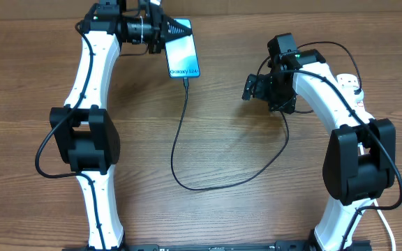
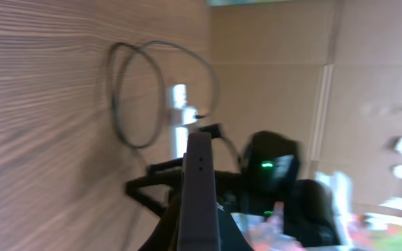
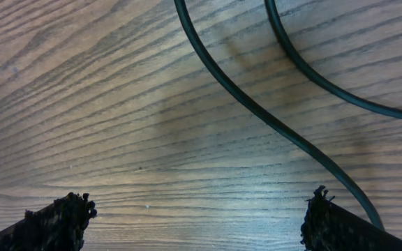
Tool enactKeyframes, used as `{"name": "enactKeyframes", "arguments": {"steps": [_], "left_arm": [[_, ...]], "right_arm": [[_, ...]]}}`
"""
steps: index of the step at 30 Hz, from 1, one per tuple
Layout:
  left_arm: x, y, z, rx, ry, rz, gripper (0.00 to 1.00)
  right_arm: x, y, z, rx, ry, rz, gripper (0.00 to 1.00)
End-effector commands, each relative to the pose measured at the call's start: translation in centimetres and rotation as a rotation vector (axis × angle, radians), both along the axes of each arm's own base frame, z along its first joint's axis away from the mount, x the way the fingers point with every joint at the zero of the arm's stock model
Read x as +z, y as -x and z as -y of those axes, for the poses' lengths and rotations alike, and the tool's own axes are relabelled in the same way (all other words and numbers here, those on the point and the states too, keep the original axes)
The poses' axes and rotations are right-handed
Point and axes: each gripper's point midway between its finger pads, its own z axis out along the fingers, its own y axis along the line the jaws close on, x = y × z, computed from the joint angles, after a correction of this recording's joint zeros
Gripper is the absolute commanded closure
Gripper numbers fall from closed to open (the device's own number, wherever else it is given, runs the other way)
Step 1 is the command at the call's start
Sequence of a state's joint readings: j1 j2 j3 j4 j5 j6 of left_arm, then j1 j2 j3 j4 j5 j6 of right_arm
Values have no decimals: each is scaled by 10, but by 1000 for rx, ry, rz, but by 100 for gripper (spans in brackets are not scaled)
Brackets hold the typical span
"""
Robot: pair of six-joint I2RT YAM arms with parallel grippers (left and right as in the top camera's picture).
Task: Plug charger to phone and switch on socket
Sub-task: 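Lower the plugged phone toward the table with the left gripper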
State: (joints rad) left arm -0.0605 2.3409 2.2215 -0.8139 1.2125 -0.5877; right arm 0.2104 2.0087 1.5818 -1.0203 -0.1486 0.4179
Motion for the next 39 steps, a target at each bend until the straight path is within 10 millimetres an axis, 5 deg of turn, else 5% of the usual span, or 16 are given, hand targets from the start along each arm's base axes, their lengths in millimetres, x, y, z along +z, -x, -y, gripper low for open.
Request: {"name": "enactKeyframes", "arguments": {"steps": [1, 13, 23, 39], "left_arm": [[-12, 3, 17, -37, -127, 151, 96], [-96, 27, 57, -66, -275, 34, 96], [-152, 43, 52, -30, -300, -91, 96], [-179, 51, 60, -13, -437, -88, 96]], "right_arm": [[4, -4, 0, 8, 9, 20, 0], [6, -6, -9, 17, -41, 27, 0], [6, -6, -9, 17, -41, 27, 0], [6, -6, -9, 17, -41, 27, 0]]}}
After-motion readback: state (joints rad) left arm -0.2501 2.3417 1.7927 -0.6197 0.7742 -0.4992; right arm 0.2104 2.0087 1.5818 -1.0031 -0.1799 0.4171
